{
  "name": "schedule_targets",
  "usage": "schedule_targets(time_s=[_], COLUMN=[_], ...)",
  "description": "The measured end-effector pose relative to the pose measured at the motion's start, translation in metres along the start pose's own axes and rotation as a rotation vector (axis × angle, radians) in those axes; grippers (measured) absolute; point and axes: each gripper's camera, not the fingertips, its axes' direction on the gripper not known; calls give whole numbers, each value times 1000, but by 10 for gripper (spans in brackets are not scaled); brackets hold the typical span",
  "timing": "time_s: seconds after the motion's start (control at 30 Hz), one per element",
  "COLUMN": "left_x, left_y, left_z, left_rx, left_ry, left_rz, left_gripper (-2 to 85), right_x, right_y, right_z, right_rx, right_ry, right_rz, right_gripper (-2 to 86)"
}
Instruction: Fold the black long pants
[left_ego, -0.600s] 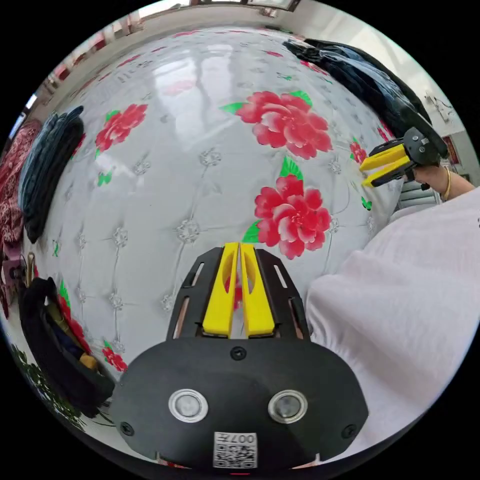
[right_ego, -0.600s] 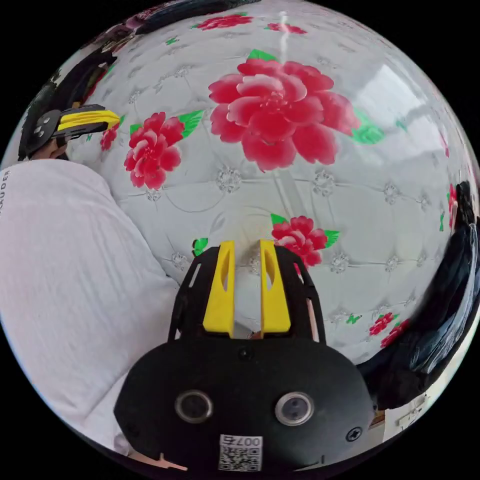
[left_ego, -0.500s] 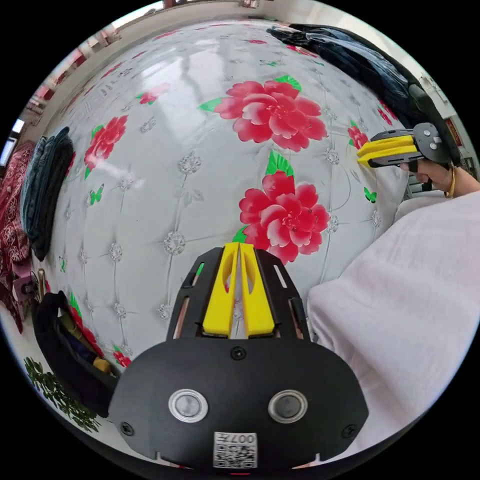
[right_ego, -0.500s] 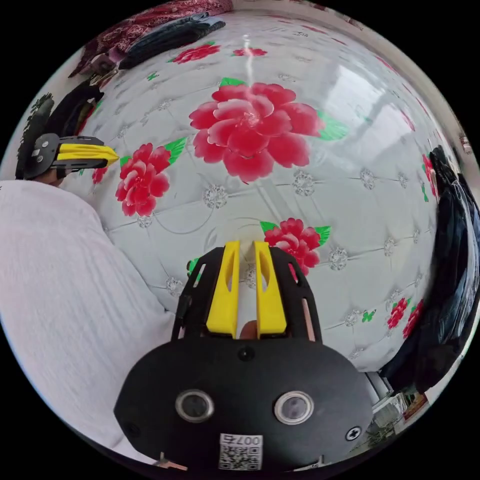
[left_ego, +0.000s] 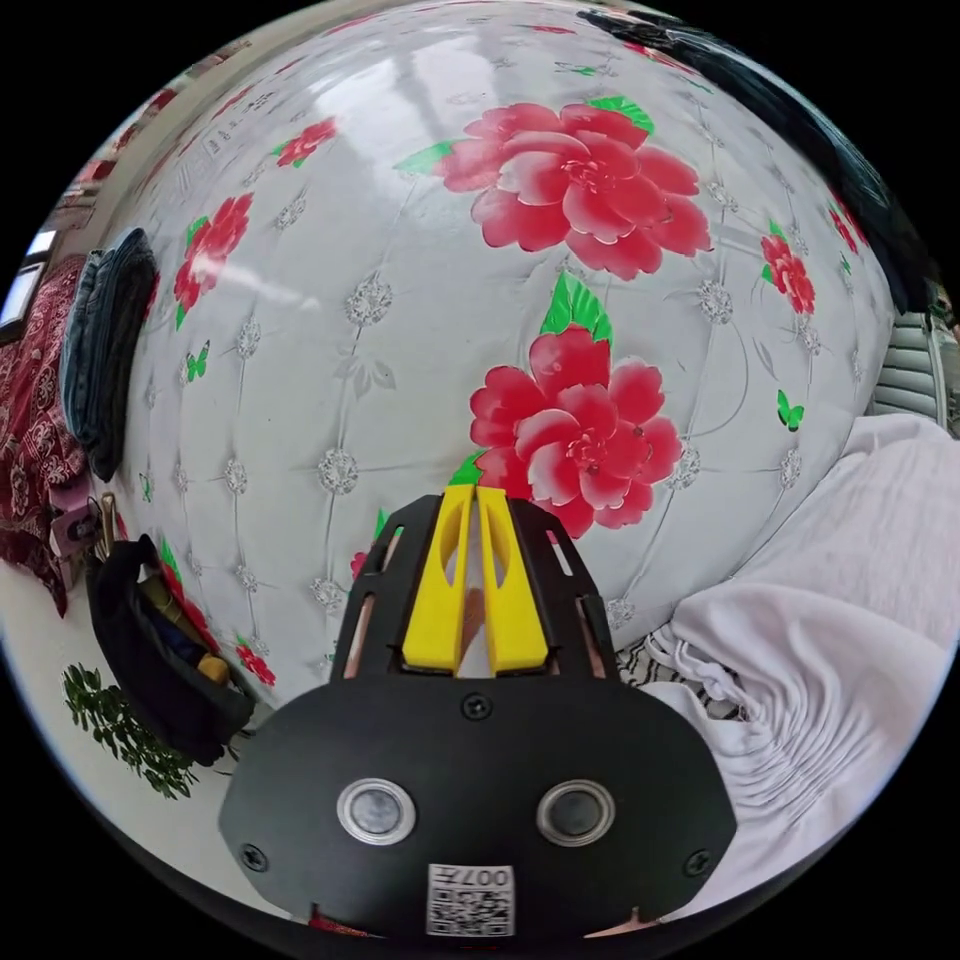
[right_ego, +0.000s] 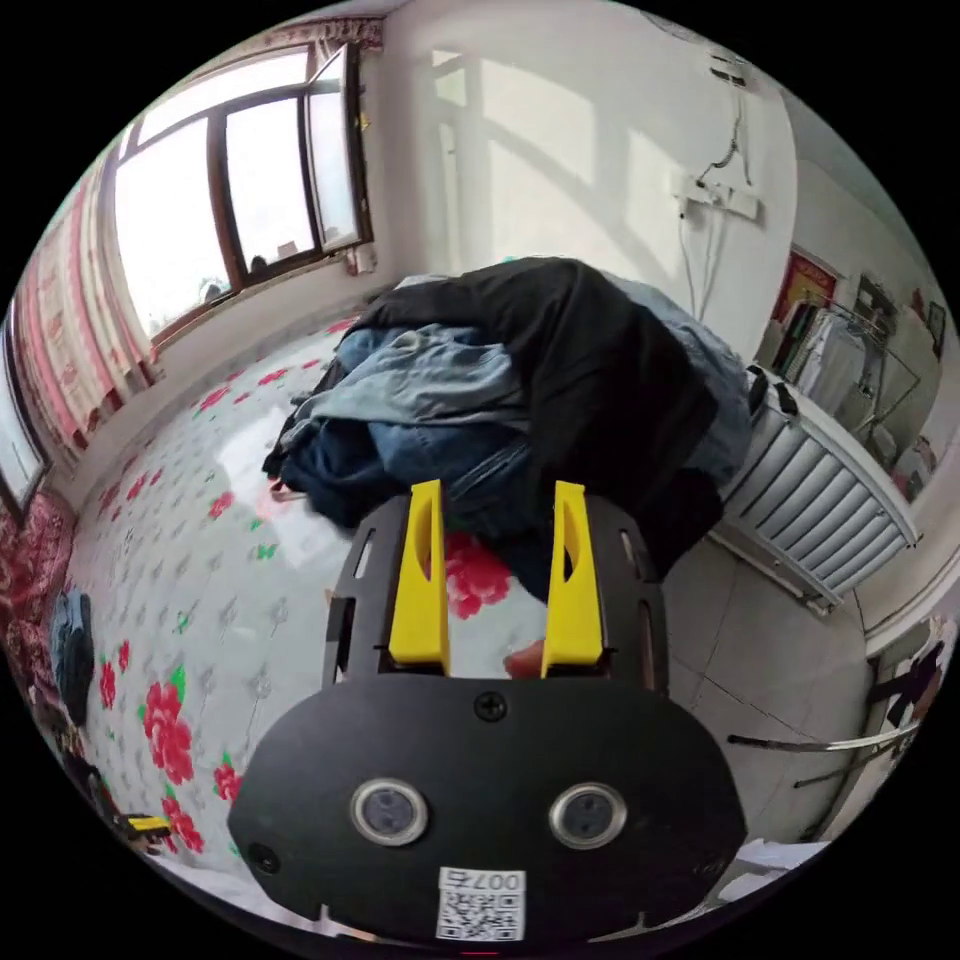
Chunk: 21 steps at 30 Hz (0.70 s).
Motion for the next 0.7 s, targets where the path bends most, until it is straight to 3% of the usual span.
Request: schedule_targets(time_s=[0.17,0.27,0.33,0.43,0.57,0.7], left_x=[-26,-38,-46,-56,-76,-82], left_y=[-15,-13,-9,0,30,59], left_z=[-10,-19,-27,-41,-68,-108], left_rx=[-75,-76,-70,-49,51,201], left_ry=[86,108,121,123,169,282], left_rz=[-94,-159,-217,-300,-452,-455], left_gripper=[-9,-10,-10,-10,-9,-5], right_x=[119,164,187,184,116,0], right_y=[-83,-95,-89,-79,-69,-41], right_z=[-16,-5,-1,-32,-102,-184], right_rx=[13,-66,-133,-96,-8,8], right_ry=[204,104,-115,-266,-377,-718], right_rz=[150,282,399,438,187,-145], right_gripper=[127,114,90,64,47,36])
